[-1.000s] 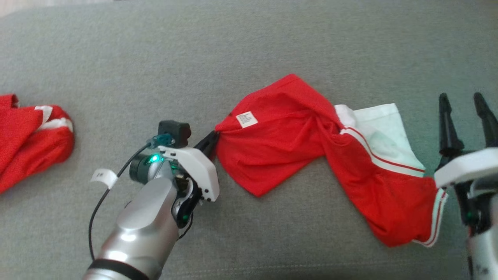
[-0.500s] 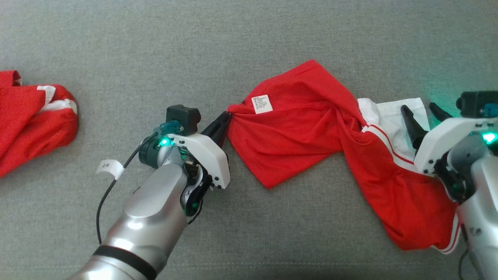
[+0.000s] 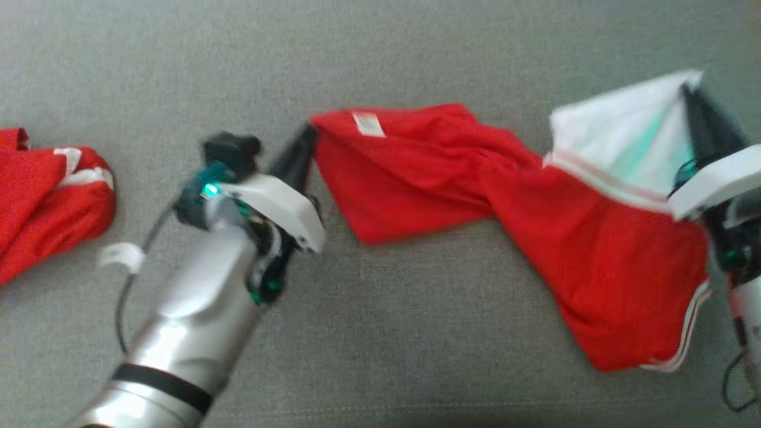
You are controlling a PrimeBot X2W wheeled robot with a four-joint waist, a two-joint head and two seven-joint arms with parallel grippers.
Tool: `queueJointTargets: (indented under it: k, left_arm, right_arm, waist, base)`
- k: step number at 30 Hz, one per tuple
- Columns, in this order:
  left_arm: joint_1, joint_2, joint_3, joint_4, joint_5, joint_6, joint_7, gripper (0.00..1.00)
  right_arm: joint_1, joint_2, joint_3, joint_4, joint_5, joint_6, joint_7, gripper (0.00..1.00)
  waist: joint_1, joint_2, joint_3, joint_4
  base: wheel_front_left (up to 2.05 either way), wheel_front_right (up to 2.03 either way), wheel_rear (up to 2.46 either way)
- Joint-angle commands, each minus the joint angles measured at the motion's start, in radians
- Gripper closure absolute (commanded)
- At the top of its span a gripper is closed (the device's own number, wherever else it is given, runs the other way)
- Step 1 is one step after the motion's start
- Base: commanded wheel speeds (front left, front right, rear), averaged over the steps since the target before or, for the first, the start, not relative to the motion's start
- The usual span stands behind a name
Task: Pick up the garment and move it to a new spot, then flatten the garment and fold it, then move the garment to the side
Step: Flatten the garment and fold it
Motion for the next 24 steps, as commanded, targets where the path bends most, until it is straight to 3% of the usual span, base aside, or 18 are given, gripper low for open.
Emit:
queueJointTargets:
  k: [1, 2, 5, 8, 16, 24]
  left_arm:
    - [-0.05, 0.052, 0.056, -0.07, 0.006, 0.014, -0.016, 1.0]
    - [-0.048, 0.088, 0.088, -0.15, 0.015, 0.032, -0.019, 1.0]
    - [-0.045, 0.107, 0.103, -0.194, 0.02, 0.042, -0.019, 1.0]
    - [-0.026, 0.187, 0.157, -0.377, 0.035, 0.087, -0.019, 1.0]
    - [0.02, 0.334, 0.237, -0.752, 0.044, 0.189, 0.091, 1.0]
    - [0.02, 0.412, 0.262, -0.934, 0.07, 0.252, 0.203, 1.0]
  right_arm:
    - [-0.031, -0.026, -0.022, -0.071, -0.018, 0.008, -0.043, 1.0]
    - [-0.029, -0.028, -0.063, -0.131, -0.041, 0.008, -0.076, 1.0]
    - [-0.027, -0.028, -0.086, -0.167, -0.05, 0.008, -0.091, 1.0]
    - [-0.014, -0.028, -0.166, -0.332, -0.089, 0.008, -0.111, 1.0]
    - [-0.001, -0.035, -0.276, -0.628, -0.13, 0.008, -0.001, 1.0]
    - [-0.043, -0.041, -0.302, -0.686, -0.101, 0.008, 0.118, 1.0]
  waist:
    - [-0.0001, 0.0, -0.032, -0.008]
    - [-0.0001, 0.0, -0.06, -0.01]
    - [-0.0001, 0.0, -0.074, -0.011]
    - [-0.0001, 0.0, -0.131, -0.015]
    - [-0.0001, 0.0, -0.229, -0.019]
    - [-0.0001, 0.0, -0.29, -0.022]
  base:
    - [0.0, 0.0, 0.0]
    - [0.0, 0.0, 0.0]
    - [0.0, 0.0, 0.0]
    - [0.0, 0.0, 0.0]
    - [0.0, 0.0, 0.0]
    - [0.0, 0.0, 0.0]
